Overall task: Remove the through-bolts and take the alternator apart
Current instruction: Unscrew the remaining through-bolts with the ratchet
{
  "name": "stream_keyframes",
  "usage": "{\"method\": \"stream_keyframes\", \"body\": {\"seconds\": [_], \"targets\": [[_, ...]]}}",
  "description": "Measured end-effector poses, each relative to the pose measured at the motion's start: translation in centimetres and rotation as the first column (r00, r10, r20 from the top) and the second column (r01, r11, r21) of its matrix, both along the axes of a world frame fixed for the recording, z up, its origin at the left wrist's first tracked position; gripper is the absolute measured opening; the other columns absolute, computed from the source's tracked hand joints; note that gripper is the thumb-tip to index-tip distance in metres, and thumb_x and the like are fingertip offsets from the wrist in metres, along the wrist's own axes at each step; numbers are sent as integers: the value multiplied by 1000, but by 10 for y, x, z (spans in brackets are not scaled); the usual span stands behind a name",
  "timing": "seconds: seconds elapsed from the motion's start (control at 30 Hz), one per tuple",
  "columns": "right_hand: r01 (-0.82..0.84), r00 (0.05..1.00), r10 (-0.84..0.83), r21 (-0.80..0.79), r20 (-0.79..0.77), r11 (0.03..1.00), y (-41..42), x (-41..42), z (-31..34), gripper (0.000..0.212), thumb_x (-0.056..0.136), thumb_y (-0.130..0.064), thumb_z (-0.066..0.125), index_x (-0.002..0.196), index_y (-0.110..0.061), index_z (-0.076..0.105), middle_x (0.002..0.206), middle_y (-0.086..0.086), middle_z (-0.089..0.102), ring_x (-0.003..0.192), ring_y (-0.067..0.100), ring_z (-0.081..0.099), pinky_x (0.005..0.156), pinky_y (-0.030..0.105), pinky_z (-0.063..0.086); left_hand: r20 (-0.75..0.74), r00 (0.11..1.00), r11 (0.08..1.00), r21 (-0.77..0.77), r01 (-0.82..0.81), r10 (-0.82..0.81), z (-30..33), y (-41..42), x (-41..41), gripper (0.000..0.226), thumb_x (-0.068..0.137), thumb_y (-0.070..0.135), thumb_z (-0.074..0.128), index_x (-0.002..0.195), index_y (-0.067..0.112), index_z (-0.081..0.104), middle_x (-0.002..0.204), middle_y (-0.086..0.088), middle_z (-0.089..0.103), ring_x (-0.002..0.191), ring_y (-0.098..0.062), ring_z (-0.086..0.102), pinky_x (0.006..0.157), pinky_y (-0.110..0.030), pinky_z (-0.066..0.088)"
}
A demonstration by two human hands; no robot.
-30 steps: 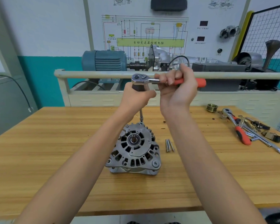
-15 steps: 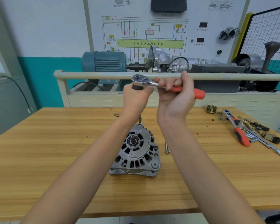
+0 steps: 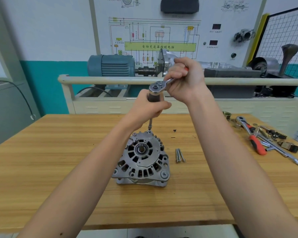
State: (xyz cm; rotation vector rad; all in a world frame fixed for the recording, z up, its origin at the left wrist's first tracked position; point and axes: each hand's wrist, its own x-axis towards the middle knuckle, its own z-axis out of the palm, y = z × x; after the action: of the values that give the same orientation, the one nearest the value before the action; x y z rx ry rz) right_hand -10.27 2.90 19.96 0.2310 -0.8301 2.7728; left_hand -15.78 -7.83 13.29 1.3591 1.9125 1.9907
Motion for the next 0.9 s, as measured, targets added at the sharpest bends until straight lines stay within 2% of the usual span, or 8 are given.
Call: {"method": "stream_keyframes", "body": {"seconds": [0.1, 0.23, 0.37, 0.47, 0.57, 0.7, 0.8, 0.9], "targets": [[65, 998, -67, -79, -22, 995, -2, 2, -4, 53, 94, -9, 40, 42, -16, 34, 34, -7, 26, 25, 9, 27, 32, 15, 34, 27, 999, 999, 28, -32, 31, -1, 7, 0, 36, 66, 7, 61, 39, 22, 42, 38, 2, 35, 36, -13, 27, 43, -17, 25], [352, 914, -382, -203, -138, 914, -22, 15, -31, 44, 96, -11, 41, 53, -14, 35, 39, -4, 30, 34, 13, 35, 44, 22, 44, 107, 974, 968, 131, -214, 201, -5, 13, 0, 37, 66, 4, 59, 40, 24, 42, 38, 10, 33, 39, -11, 26, 46, -21, 23], [575, 732, -575, -120, -367, 809, -53, 29, -61, 36, 99, -8, 39, 63, -12, 39, 47, 3, 44, 50, 20, 52, 70, 36, 54, 225, 917, 891, 248, -381, 330, -4, 21, -1, 41, 78, 8, 66, 47, 23, 44, 42, 9, 36, 43, -10, 27, 44, -23, 23], [635, 669, -594, -72, -446, 769, -56, 31, -61, 33, 98, -7, 39, 64, -12, 40, 47, 2, 46, 50, 19, 54, 68, 34, 53, 208, 937, 919, 222, -324, 281, -4, 20, 0, 45, 77, 4, 64, 40, 24, 47, 40, 12, 36, 40, -6, 27, 42, -20, 25], [515, 788, -508, -81, -348, 853, -40, 26, -42, 40, 98, -6, 40, 59, -12, 38, 42, 2, 40, 41, 19, 48, 58, 33, 52, 140, 968, 962, 149, -230, 210, -2, 9, -3, 44, 75, -5, 62, 44, 21, 43, 38, 8, 37, 36, -9, 30, 42, -19, 27], [239, 966, -235, 22, -102, 971, -16, 7, -14, 43, 97, -11, 39, 54, -14, 35, 39, -2, 31, 34, 15, 38, 49, 25, 48, 57, 998, 996, 92, 2, -8, 3, -6, -8, 36, 71, 6, 62, 43, 22, 47, 39, 4, 37, 35, -15, 29, 42, -21, 27], [109, 994, -108, 40, -27, 993, -7, -3, -3, 55, 96, -10, 39, 41, -14, 36, 35, -5, 30, 29, 12, 35, 40, 19, 43, 53, 997, 998, 37, 56, -58, 5, -4, -5, 38, 71, 7, 62, 41, 22, 45, 41, 3, 36, 35, -13, 25, 43, -21, 23], [199, 978, -202, -51, -44, 979, -11, -1, -7, 46, 96, -10, 40, 51, -15, 34, 36, -6, 29, 29, 11, 33, 38, 17, 40, 76, 997, 999, 33, -35, 32, 5, 1, -4, 39, 71, 4, 60, 41, 22, 42, 39, 3, 34, 35, -12, 24, 43, -19, 22]]}}
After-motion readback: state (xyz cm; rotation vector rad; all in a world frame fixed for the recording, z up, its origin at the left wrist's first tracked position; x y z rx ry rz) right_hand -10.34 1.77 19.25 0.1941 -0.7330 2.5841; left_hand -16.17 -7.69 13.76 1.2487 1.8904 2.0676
